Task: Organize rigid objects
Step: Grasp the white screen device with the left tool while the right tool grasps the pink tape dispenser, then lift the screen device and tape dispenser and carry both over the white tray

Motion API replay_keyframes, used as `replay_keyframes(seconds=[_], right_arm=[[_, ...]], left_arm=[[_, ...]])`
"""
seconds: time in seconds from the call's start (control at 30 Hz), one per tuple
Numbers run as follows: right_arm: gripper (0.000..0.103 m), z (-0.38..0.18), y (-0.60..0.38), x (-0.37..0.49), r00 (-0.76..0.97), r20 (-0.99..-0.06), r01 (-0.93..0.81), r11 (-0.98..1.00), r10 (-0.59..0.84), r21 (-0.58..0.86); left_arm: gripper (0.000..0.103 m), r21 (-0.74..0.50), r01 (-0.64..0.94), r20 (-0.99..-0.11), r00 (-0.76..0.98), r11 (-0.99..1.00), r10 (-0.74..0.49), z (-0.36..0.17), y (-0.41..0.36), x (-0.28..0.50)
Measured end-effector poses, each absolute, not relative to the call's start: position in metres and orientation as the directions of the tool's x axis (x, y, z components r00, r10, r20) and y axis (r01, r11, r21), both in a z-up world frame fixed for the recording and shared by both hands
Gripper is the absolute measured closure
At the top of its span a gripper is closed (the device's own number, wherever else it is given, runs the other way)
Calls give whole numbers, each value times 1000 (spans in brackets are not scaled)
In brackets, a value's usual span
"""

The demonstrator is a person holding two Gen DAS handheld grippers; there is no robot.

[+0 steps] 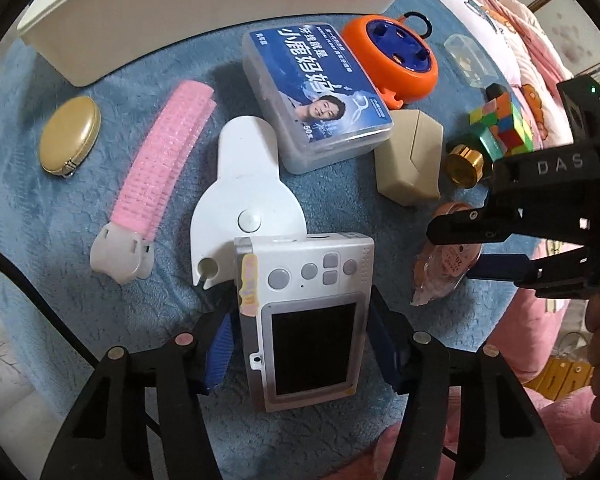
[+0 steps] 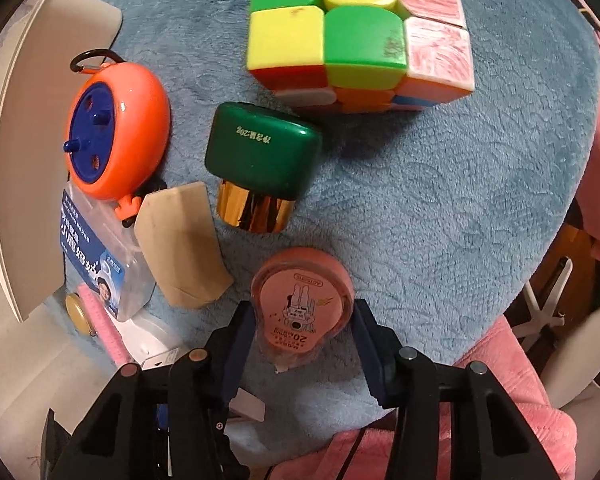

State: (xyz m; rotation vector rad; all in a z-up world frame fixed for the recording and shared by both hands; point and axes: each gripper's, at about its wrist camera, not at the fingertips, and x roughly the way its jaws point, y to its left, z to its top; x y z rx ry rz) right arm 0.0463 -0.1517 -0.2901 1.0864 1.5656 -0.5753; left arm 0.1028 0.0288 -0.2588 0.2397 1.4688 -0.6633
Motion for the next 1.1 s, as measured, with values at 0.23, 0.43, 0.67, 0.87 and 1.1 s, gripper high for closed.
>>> replay_keyframes(seconds=[0.23, 0.43, 0.67, 0.87, 1.1], right_arm=[[54, -284, -144, 43, 16, -953, 851, 496, 304, 173], [54, -273, -134, 44, 32, -964, 832, 527, 264, 172], [54, -239, -114, 53, 76, -977, 764, 618, 198, 185], [54, -200, -99, 66, 167, -977, 664, 718, 131, 210], [54, -149, -89, 88, 336, -942, 519, 829, 28, 210]], left_arm=[[40, -288, 521, -950, -52, 804, -307, -256, 52, 111], [40, -315, 485, -940, -42, 816, -338, -245, 104, 112], [41, -332, 428, -927, 17, 840, -375, -218, 145, 101], [40, -313, 387, -921, 99, 867, -376, -196, 164, 105], [40, -266, 375, -903, 225, 888, -366, -162, 144, 122]])
